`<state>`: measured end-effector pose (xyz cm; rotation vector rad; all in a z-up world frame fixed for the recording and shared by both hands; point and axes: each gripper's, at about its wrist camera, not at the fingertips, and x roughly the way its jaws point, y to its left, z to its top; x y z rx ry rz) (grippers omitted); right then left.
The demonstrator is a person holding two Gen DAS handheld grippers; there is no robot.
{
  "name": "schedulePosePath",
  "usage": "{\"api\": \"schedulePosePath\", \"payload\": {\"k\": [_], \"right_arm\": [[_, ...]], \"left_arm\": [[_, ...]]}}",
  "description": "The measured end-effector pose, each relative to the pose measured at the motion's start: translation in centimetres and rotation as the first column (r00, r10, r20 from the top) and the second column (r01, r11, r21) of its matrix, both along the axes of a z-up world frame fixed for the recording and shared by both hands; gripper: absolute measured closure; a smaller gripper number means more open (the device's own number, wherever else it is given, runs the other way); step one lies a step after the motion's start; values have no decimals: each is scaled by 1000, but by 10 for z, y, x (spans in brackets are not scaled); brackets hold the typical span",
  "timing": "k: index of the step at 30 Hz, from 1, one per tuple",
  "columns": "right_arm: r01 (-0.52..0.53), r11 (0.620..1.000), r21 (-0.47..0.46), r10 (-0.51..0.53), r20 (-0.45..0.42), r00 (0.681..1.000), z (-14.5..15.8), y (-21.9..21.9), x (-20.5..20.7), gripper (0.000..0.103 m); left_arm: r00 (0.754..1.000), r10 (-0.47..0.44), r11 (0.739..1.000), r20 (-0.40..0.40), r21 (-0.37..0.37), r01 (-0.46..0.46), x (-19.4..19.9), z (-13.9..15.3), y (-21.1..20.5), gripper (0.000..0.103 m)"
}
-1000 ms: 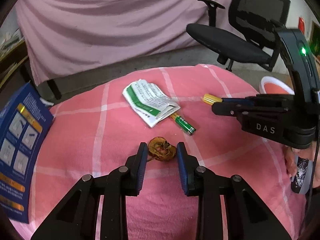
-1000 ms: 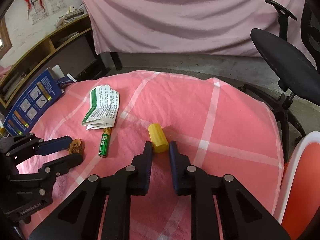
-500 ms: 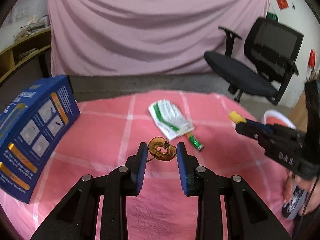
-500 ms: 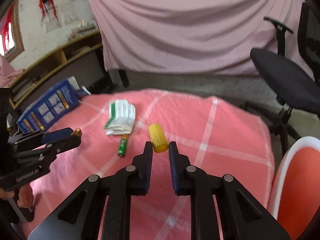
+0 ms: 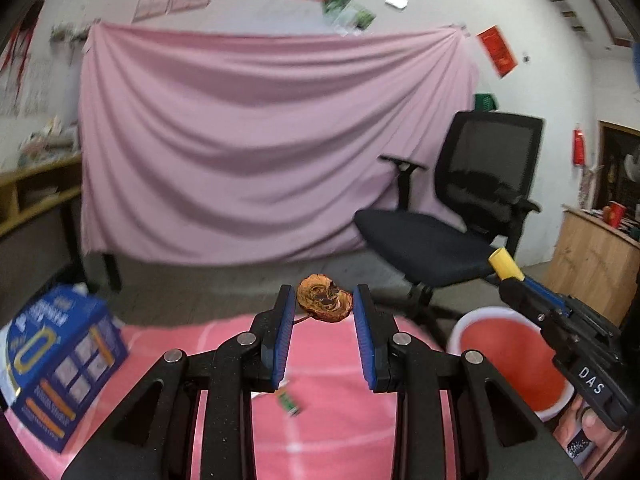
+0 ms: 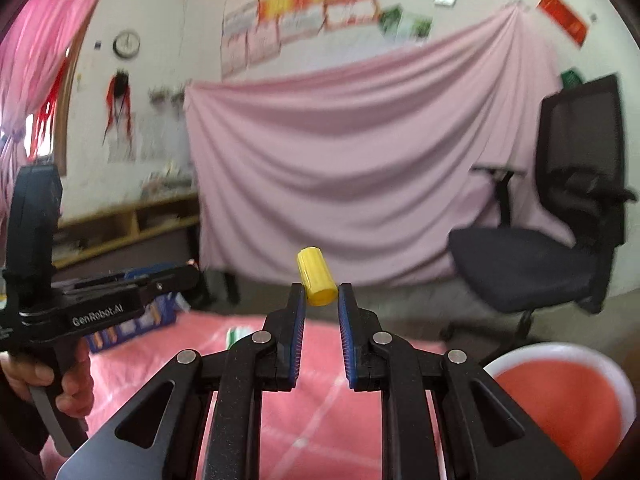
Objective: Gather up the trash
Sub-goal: 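Lift the walnut shell and yellow cap in both grippers and carry them over the bin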
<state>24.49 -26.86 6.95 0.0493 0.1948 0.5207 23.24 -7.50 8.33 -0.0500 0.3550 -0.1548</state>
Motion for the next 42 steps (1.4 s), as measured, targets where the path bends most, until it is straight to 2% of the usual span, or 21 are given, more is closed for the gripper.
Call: {"api": "schedulePosePath", "payload": {"k": [3,6,15,25,42], "right_arm": [[60,998,31,-62,54,997,8,-20,-8,89],[119,991,62,-123,73,990,10,-39,-13,89],[292,950,113,-296,19,955,0,-106,-15,88],[413,902,126,-399,-119,909,-18,-158,-5,88],[469,879,88,-432,-269,861,-41,-176,13,88]], "left_arm": [[998,-48,999,48,13,48,-1,11,-24,78],[992,-106,994,69,24,104,1,19,-49,78],[961,-275,961,38,51,273,17,18,-128,77],[925,-371,926,-82,35,375,51,0,-192,77],[865,-421,907,-273,-101,409,89,-30,-207,77]]}}
